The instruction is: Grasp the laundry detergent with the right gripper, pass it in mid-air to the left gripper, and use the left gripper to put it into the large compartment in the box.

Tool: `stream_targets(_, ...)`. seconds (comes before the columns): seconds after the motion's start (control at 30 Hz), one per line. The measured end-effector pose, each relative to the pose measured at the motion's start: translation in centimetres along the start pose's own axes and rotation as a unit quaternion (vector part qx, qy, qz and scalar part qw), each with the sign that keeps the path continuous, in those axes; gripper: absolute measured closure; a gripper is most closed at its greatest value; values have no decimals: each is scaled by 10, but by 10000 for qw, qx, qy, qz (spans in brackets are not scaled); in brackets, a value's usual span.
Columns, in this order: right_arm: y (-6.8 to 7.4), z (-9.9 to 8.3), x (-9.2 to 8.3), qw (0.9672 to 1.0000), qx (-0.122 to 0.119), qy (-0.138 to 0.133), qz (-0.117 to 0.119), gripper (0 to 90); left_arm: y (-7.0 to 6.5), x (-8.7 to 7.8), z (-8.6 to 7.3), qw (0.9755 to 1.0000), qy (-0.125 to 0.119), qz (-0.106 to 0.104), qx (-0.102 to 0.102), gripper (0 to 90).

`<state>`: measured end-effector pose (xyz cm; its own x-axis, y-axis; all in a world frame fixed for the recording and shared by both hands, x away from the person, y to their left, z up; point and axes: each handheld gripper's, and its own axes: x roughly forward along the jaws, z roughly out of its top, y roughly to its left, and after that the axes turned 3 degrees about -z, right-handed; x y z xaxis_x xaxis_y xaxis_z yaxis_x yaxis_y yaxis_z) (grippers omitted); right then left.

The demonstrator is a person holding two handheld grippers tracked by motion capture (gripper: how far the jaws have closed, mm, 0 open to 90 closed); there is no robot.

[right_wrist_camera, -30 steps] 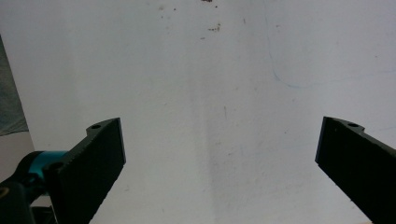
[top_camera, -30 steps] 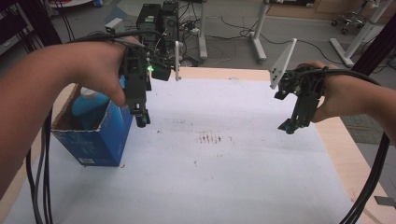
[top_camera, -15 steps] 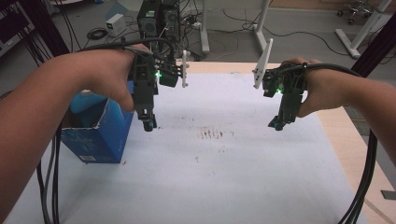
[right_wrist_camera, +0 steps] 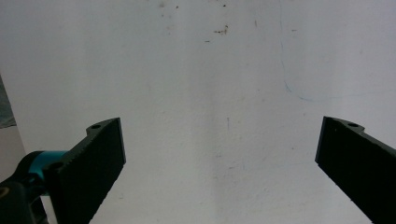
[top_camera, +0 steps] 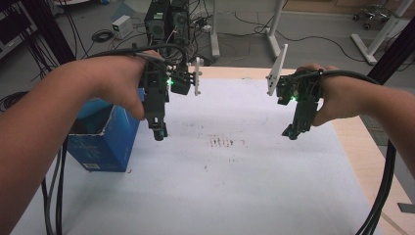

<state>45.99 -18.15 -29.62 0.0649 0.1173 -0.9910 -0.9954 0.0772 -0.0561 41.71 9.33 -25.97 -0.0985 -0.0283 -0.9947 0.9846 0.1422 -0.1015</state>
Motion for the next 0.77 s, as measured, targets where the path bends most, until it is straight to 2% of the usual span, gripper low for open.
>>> stream_targets(0.57, 3, 4, -1, 10000, -21, 19, -26, 7, -3, 0, 1, 9999, -100, 1, -13, 17)
stream_targets(0.77, 6, 2, -7, 9998, 68, -126, -105, 7, -5, 2, 2, 9999, -100, -37, -5, 17)
